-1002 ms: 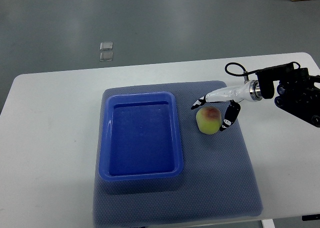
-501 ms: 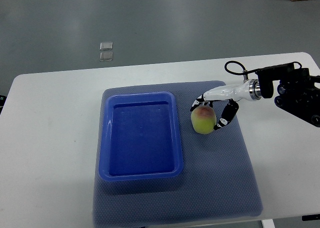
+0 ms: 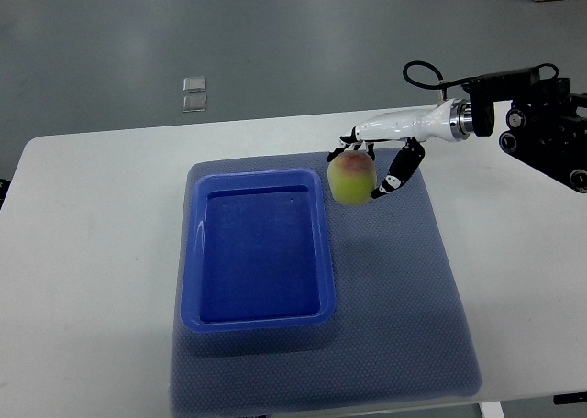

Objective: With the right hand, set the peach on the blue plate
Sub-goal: 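Lift the peach and carry it over the blue tray, then lower the peach into the tray and open the right hand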

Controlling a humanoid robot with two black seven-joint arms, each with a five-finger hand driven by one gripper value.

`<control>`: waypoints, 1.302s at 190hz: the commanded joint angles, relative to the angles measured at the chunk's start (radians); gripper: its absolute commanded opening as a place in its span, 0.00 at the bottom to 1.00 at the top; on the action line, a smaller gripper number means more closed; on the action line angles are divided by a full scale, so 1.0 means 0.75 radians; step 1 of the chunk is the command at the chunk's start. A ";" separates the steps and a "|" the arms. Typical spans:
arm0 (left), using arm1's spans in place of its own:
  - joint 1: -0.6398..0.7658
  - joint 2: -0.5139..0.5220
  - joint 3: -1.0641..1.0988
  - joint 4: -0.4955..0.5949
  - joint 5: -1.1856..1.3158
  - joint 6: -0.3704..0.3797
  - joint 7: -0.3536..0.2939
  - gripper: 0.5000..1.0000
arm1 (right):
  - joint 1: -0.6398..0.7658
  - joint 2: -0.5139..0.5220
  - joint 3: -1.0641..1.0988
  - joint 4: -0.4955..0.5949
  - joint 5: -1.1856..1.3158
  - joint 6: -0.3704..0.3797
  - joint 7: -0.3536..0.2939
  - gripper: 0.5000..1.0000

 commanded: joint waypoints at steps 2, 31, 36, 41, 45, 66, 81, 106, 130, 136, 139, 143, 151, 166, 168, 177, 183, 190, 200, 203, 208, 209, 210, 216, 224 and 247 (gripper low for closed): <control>0.000 0.000 -0.002 0.000 -0.001 0.000 -0.002 1.00 | 0.055 0.063 -0.001 0.000 0.034 0.002 0.010 0.00; 0.000 0.000 -0.002 0.002 -0.001 0.000 -0.006 1.00 | 0.083 0.181 -0.019 -0.004 0.029 0.002 0.010 0.00; 0.000 0.000 -0.002 0.002 0.001 0.000 -0.006 1.00 | 0.085 0.214 -0.019 -0.006 0.031 -0.002 0.010 0.00; 0.000 0.000 -0.002 0.002 0.001 0.000 -0.006 1.00 | 0.085 0.237 -0.021 -0.012 0.031 -0.002 0.010 0.00; 0.000 0.000 -0.002 0.002 0.001 0.000 -0.006 1.00 | 0.085 0.259 -0.019 -0.018 0.031 -0.002 0.010 0.00; 0.000 0.000 -0.002 0.002 -0.001 0.000 -0.006 1.00 | 0.081 0.376 -0.032 -0.078 0.025 -0.010 0.004 0.00; 0.000 0.000 -0.002 0.000 -0.001 0.000 -0.006 1.00 | 0.071 0.453 -0.068 -0.125 0.017 -0.016 0.000 0.00; 0.000 0.000 -0.002 -0.004 -0.001 0.000 -0.008 1.00 | 0.071 0.529 -0.179 -0.203 0.013 -0.053 -0.007 0.00; 0.000 0.000 0.000 -0.004 -0.001 0.000 -0.010 1.00 | 0.073 0.576 -0.297 -0.264 -0.001 -0.143 -0.009 0.00; 0.000 0.000 0.000 -0.004 -0.001 0.000 -0.010 1.00 | 0.073 0.576 -0.297 -0.264 -0.001 -0.143 -0.009 0.00; 0.000 0.000 0.000 -0.004 -0.001 0.000 -0.010 1.00 | 0.073 0.576 -0.297 -0.264 -0.001 -0.143 -0.009 0.00; 0.000 0.000 0.000 -0.002 -0.001 0.000 -0.012 1.00 | 0.071 0.580 -0.322 -0.276 -0.001 -0.165 -0.009 0.00; 0.000 0.000 0.000 -0.002 -0.001 0.000 -0.012 1.00 | 0.069 0.582 -0.326 -0.280 -0.001 -0.167 -0.009 0.00; 0.000 0.000 0.000 -0.002 -0.001 0.000 -0.012 1.00 | 0.067 0.582 -0.326 -0.280 -0.001 -0.167 -0.009 0.00; 0.000 0.000 0.000 -0.002 -0.001 0.000 -0.012 1.00 | 0.067 0.582 -0.326 -0.280 -0.001 -0.167 -0.009 0.00; 0.000 0.000 0.000 -0.002 -0.001 0.000 -0.012 1.00 | 0.065 0.582 -0.324 -0.282 -0.001 -0.165 -0.009 0.15; 0.000 0.000 0.000 -0.004 -0.001 0.000 -0.012 1.00 | 0.063 0.582 -0.324 -0.282 -0.001 -0.165 -0.009 0.32; 0.000 0.000 0.000 -0.004 -0.001 0.000 -0.012 1.00 | 0.059 0.582 -0.324 -0.282 0.001 -0.165 -0.009 0.53; 0.000 0.000 0.000 -0.004 -0.001 0.000 -0.012 1.00 | 0.053 0.582 -0.324 -0.282 0.001 -0.161 -0.009 0.63; 0.000 0.000 0.000 -0.004 -0.001 0.000 -0.012 1.00 | 0.051 0.582 -0.324 -0.282 0.001 -0.153 -0.009 0.67; 0.000 0.000 0.000 -0.004 -0.001 0.000 -0.012 1.00 | 0.050 0.582 -0.324 -0.282 0.001 -0.149 -0.009 0.71; 0.000 0.000 0.000 -0.004 -0.001 0.000 -0.012 1.00 | 0.050 0.582 -0.324 -0.282 0.001 -0.149 -0.009 0.71; 0.000 0.000 0.000 -0.004 -0.001 0.000 -0.012 1.00 | 0.050 0.582 -0.324 -0.282 0.001 -0.147 -0.009 0.73; 0.000 0.000 -0.002 -0.004 -0.001 0.000 -0.012 1.00 | 0.048 0.582 -0.324 -0.282 0.003 -0.143 -0.009 0.77; 0.000 0.000 -0.002 -0.002 -0.001 0.000 -0.012 1.00 | 0.048 0.582 -0.324 -0.282 0.005 -0.137 -0.009 0.79; 0.000 0.000 -0.002 -0.002 -0.001 0.000 -0.012 1.00 | 0.055 0.582 -0.304 -0.276 0.023 -0.096 -0.007 0.84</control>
